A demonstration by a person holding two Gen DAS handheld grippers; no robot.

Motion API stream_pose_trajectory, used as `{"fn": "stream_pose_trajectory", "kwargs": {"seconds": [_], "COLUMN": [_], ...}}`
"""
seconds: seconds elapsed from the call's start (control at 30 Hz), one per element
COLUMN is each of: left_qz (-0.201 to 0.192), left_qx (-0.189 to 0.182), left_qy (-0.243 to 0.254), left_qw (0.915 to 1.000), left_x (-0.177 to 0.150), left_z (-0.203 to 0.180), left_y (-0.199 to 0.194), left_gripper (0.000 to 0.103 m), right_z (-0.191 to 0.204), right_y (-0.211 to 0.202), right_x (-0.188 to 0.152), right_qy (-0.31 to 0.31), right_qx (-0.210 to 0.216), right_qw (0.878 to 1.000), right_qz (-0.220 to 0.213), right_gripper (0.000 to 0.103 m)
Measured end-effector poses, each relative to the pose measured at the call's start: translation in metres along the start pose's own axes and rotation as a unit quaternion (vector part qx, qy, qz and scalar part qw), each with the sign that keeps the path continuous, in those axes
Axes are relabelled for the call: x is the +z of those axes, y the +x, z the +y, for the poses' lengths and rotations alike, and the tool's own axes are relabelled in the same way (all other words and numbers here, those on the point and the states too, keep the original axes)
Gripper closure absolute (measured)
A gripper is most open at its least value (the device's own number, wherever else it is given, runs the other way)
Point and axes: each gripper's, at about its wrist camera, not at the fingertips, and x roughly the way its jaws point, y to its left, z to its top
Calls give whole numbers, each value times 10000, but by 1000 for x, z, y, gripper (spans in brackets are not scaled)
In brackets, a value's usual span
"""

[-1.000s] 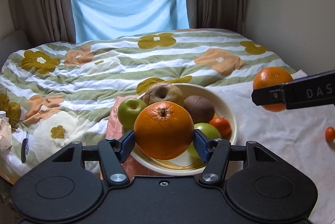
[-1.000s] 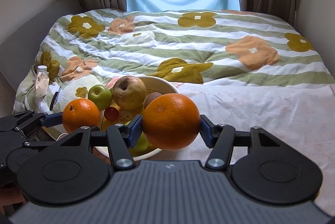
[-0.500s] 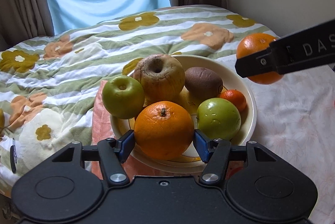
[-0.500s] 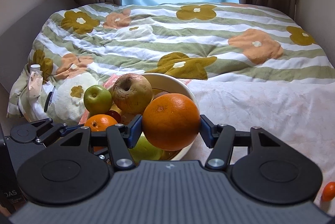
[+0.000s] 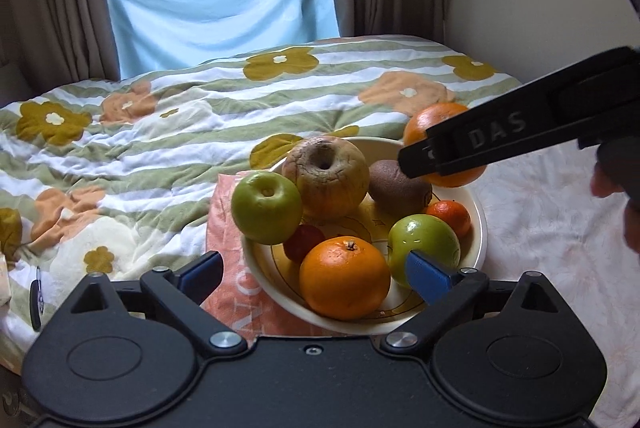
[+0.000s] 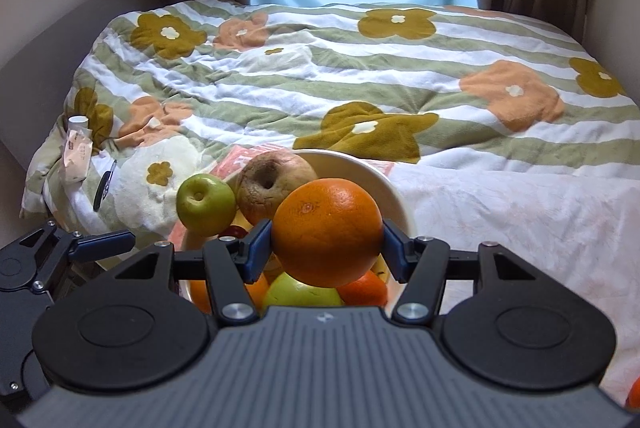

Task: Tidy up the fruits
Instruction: 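Open both tools to release the oranges into the bowl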

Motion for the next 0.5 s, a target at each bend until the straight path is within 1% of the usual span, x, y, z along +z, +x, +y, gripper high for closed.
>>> {"fn": "stream_pose_trajectory", "kwargs": {"seconds": [0.2,0.43,0.47,0.5], "left_qz": [76,148,159,168], "left_qx": [73,111,104,94], "left_qy": [-34,-54,-63,-72], "left_qw": [9999,9998,9998,9998], "left_x": [-7,-17,-19,-20], "left_z": [3,4,4,4], "left_y": [-5,-11,-11,-12], "left_gripper": [3,3,3,3], "right_z": [23,37,38,38], "right_y": [19,38,40,39], "right_x": [0,-2,-2,-2], "right_qy": [-314,-406,-404,-407], "right_qx": [208,389,403,433], "right_qw": [9992,9982,9981,9981], "right_qz": [91,195,218,189], "right_gripper": [31,30,30,26]}}
